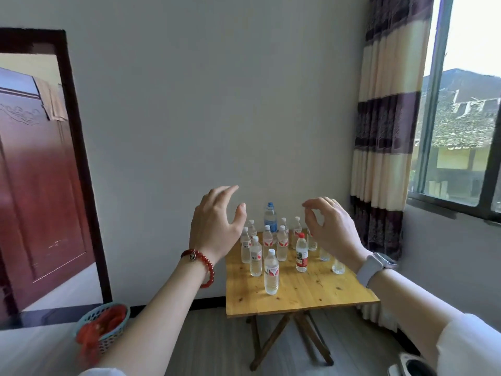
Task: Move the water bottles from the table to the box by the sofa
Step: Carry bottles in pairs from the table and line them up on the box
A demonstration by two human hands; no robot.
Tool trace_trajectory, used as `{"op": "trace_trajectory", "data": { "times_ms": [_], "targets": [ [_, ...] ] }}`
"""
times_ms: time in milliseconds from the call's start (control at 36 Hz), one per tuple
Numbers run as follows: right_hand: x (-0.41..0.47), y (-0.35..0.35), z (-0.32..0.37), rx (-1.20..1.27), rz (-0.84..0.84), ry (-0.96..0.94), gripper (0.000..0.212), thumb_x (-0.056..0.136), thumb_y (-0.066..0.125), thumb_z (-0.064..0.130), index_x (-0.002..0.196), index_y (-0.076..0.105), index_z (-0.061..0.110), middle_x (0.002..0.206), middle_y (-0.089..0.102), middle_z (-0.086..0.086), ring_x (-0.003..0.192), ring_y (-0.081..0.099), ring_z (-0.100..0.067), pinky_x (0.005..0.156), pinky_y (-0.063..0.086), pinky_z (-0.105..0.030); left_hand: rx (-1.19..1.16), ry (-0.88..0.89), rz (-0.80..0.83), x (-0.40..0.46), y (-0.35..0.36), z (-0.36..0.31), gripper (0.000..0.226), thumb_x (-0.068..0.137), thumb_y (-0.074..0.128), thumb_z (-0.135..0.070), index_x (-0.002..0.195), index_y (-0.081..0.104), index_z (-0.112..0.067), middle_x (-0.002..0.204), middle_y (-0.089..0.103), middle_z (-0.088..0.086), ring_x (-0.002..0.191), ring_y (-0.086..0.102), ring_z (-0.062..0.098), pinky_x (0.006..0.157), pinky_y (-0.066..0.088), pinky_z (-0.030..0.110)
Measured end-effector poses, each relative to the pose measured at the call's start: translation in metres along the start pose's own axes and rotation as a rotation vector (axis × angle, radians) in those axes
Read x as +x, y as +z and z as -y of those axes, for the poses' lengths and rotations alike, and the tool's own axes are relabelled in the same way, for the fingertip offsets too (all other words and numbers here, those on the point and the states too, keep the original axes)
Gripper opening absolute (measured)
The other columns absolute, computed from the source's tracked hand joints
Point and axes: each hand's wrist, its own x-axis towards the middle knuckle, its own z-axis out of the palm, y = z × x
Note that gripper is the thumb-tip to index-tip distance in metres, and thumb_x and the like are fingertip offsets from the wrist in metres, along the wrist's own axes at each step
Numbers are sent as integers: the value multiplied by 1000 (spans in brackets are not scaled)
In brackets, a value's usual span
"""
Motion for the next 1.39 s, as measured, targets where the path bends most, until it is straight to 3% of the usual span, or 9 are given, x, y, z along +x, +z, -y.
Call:
{"op": "trace_trajectory", "data": {
  "times_ms": [167,278,611,722,833,972,1056,1139,1389],
  "targets": [
    [14,97,-46,145,105,154,17,88,53,12,100,65,13,93,68,-2,83,61,-18,75,47,-27,-99,-153,104,8,68,94,37,87,46,-33,116,57,-15,117,60,2,111,53,15,89,37,21],
    [13,164,-87,192,200,293,19,87,52,10,102,63,14,91,66,2,87,63,-18,79,51,-30,-161,-271,155,9,129,154,23,88,54,-18,110,61,-13,109,64,3,102,57,16,84,39,21],
    [10,333,-226,196,398,633,23,88,52,14,110,59,9,99,63,-6,98,59,-22,88,48,-35,-216,-563,416,-18,318,273,20,89,53,-19,108,60,-16,104,63,0,94,58,12,81,46,25],
    [18,392,-272,199,446,664,39,88,56,23,122,50,7,119,56,-10,113,50,-22,93,37,-25,-250,-646,450,-18,383,312,23,89,52,-20,111,56,-16,110,61,3,98,56,14,86,47,30],
    [26,445,-309,253,481,737,64,84,62,35,136,33,10,137,39,-8,130,33,-21,105,25,-26,-264,-738,463,-7,445,342,26,90,50,-18,117,52,-14,117,55,4,99,52,13,81,41,26],
    [43,497,-341,324,549,804,79,80,65,39,142,23,16,145,27,-4,135,22,-17,106,18,-24,-256,-802,493,12,504,371,31,90,50,-18,121,48,-13,122,52,6,102,52,15,79,39,25],
    [51,518,-354,354,576,838,67,80,65,41,136,34,20,136,37,0,127,33,-14,102,28,-25,-242,-811,516,22,529,386,34,90,51,-20,124,46,-15,126,50,5,105,50,15,82,41,26],
    [57,532,-361,374,551,858,37,82,65,32,113,53,17,113,55,-1,107,53,-19,89,42,-28,-247,-815,531,36,552,402,40,89,53,-23,127,42,-17,131,45,4,111,47,14,86,42,27],
    [65,548,-375,398,472,976,19,82,62,31,100,55,28,100,67,0,95,62,-16,84,52,-37,-350,-862,591,70,624,445,73,77,67,-37,137,27,-22,144,31,1,132,29,17,104,29,33]
  ]
}}
